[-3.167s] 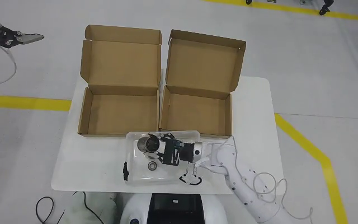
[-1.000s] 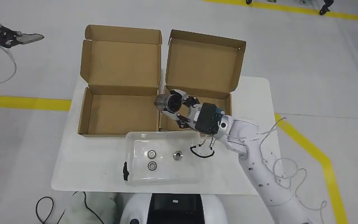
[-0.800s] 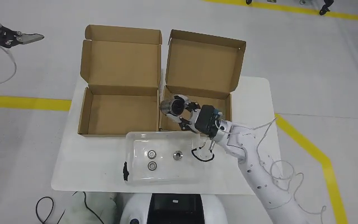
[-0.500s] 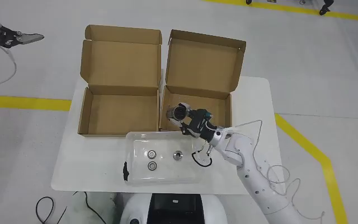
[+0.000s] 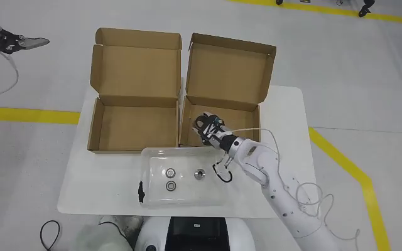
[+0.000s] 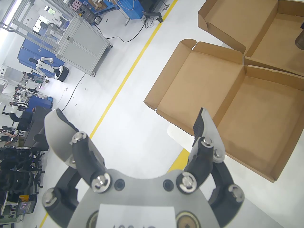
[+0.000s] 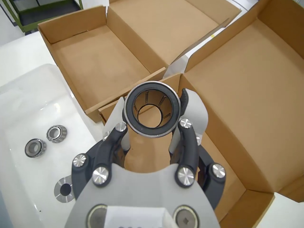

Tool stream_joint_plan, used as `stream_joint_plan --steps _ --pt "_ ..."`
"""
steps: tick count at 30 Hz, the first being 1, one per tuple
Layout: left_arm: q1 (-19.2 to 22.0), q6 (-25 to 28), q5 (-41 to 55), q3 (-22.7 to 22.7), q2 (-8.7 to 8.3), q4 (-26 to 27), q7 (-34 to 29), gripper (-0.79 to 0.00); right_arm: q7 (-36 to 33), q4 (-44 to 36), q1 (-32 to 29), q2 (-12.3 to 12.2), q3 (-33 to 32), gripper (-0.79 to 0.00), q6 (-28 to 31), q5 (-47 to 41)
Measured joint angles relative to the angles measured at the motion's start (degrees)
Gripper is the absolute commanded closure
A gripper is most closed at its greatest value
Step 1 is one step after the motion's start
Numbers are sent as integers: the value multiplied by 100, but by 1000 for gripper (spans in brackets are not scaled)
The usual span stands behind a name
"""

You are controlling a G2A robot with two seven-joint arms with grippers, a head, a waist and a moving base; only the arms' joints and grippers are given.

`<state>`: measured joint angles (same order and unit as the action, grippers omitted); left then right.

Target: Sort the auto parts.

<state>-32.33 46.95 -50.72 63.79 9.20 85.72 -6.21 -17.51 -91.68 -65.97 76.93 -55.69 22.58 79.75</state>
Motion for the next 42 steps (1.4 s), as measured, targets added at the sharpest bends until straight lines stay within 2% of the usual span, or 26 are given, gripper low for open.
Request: stream_joint_plan --steps 8,16,37,40,42 --pt "0 0 0 0 0 0 0 -785 -245 632 405 126 266 0 -300 -195" --pt "0 0 0 0 0 0 0 -785 241 1256 553 206 354 0 -362 -452" --pt "0 0 0 0 0 0 0 -785 501 2566 1229 491 763 0 -615 -628" --pt "0 0 0 0 0 0 0 -785 487 2704 1308 533 798 -203 -619 -705" --pt "0 0 0 0 0 0 0 -785 491 2785 1348 557 810 -369 -605 -764"
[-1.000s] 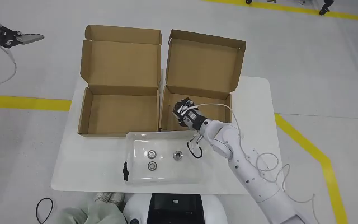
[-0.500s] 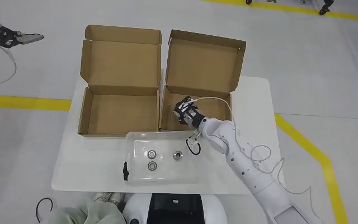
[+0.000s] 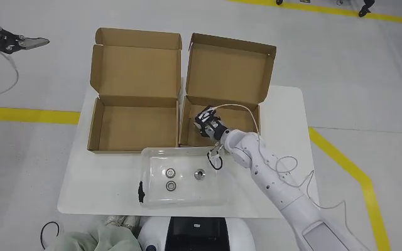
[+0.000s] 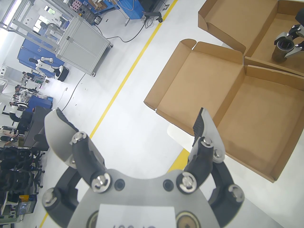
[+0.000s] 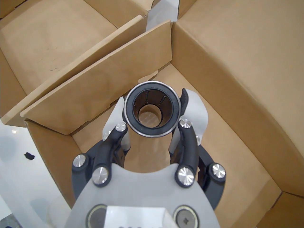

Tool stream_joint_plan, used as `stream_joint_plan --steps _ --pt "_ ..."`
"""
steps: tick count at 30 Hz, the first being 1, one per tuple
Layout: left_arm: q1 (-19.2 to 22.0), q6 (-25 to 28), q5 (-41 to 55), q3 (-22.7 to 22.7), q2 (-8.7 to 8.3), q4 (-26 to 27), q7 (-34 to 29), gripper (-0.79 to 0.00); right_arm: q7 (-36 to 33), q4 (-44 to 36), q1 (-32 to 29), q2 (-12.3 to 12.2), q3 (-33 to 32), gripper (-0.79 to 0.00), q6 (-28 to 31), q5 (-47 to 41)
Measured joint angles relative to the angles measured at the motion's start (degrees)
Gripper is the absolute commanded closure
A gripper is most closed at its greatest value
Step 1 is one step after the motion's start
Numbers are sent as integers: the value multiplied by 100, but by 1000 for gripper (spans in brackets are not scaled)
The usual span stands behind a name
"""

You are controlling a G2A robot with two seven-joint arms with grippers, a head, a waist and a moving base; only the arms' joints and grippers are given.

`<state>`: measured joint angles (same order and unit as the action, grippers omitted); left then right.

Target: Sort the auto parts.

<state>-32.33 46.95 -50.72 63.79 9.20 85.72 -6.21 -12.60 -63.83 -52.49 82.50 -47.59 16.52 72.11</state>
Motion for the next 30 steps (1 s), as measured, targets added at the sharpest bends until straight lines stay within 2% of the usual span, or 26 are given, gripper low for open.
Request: stream_joint_plan --steps 1,3,13,18,25,30 --pt "0 0 0 0 0 0 0 -785 2 30 14 9 4 -428 8 -21" --pt "0 0 0 0 0 0 0 -785 14 86 42 26 12 -468 34 -55" --pt "0 0 0 0 0 0 0 -785 189 -21 -6 30 -56 -443 131 -5" --pt "0 0 0 0 0 0 0 -785 109 -665 -243 -62 -179 -471 303 260" --pt "0 0 0 0 0 0 0 -785 -666 -2038 -735 -226 -326 -480 633 731" --pt "0 0 0 0 0 0 0 -785 -791 -2967 -1177 -356 -491 -486 1149 822"
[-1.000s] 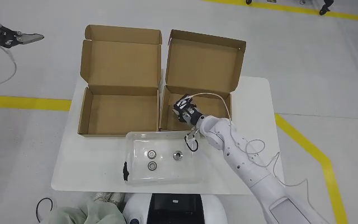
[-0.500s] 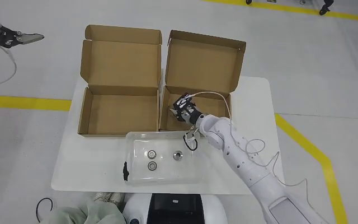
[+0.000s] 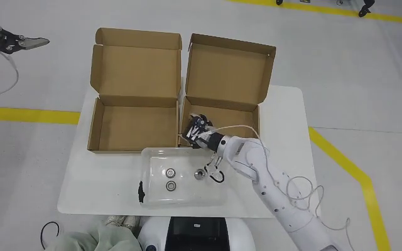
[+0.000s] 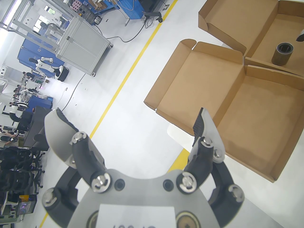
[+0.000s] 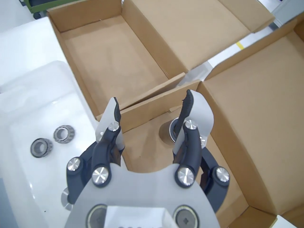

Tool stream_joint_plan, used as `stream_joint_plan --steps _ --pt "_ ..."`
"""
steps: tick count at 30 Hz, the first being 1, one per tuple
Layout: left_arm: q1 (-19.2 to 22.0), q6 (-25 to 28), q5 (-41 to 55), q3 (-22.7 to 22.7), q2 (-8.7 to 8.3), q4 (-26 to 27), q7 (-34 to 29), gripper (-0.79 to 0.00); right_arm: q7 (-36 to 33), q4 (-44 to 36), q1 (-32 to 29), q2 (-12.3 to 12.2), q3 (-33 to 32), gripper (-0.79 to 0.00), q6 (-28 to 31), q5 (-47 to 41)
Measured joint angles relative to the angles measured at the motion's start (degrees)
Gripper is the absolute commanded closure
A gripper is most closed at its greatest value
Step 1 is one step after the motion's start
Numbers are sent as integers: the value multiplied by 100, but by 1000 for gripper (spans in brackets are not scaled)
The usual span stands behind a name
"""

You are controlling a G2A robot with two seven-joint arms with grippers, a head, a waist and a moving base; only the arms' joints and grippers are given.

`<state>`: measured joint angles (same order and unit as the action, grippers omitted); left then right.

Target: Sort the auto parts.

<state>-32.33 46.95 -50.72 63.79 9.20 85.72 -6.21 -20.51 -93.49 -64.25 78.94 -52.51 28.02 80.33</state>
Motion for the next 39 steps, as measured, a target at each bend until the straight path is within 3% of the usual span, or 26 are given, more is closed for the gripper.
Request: stream_joint_plan --steps 10,11,13,18,20,22,32,39 --pt "0 0 0 0 0 0 0 -785 -401 -1127 -1009 -298 -383 -477 1203 176" --pt "0 0 0 0 0 0 0 -785 -470 -1224 -1137 -333 -431 -385 1292 213" --pt "0 0 0 0 0 0 0 -785 -549 -1356 -1336 -383 -509 -336 1405 223" --pt "0 0 0 0 0 0 0 -785 -907 -1657 -1803 -508 -651 -391 1751 235" --pt "0 0 0 0 0 0 0 -785 -1068 -1755 -1931 -545 -656 -468 1830 261" --pt "0 0 0 0 0 0 0 -785 -1193 -1792 -2008 -569 -647 -502 1839 273" --pt "0 0 0 0 0 0 0 -785 -1969 -1298 -1836 -559 -386 -529 1253 30" --pt "0 0 0 0 0 0 0 -785 -1916 -857 -1605 -537 -230 -545 981 -78"
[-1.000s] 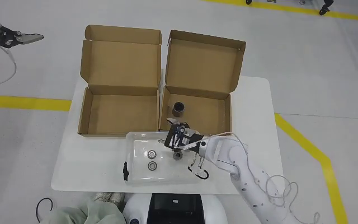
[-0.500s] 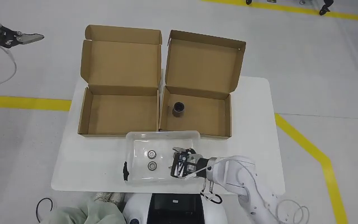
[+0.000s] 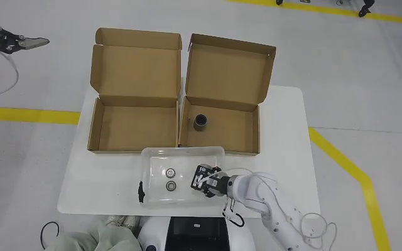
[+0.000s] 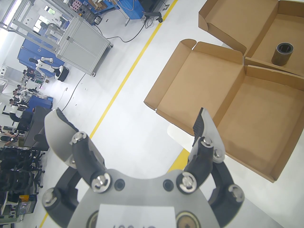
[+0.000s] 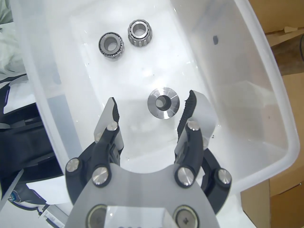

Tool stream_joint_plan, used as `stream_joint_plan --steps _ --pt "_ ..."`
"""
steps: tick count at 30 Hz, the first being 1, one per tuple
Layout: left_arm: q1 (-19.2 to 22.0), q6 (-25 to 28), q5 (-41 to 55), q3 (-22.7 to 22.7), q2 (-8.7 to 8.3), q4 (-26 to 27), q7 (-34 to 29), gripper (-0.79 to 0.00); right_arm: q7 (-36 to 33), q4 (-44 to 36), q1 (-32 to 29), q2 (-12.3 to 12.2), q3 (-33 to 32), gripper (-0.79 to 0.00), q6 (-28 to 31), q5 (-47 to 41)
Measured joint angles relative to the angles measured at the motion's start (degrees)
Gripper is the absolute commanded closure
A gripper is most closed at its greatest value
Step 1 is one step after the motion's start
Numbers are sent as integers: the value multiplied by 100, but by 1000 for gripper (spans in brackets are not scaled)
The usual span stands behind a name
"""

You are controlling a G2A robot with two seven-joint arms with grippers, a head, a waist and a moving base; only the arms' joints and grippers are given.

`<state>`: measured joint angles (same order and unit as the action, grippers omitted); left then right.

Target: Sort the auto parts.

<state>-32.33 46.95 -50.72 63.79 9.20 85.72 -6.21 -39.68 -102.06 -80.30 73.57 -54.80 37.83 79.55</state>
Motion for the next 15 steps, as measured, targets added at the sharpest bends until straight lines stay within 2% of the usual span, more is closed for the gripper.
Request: stream_joint_plan --steps 12,15 --pt "0 0 0 0 0 0 0 -785 -39 259 297 36 350 -511 -284 102" --pt "0 0 0 0 0 0 0 -785 -118 346 418 59 456 -462 -344 63"
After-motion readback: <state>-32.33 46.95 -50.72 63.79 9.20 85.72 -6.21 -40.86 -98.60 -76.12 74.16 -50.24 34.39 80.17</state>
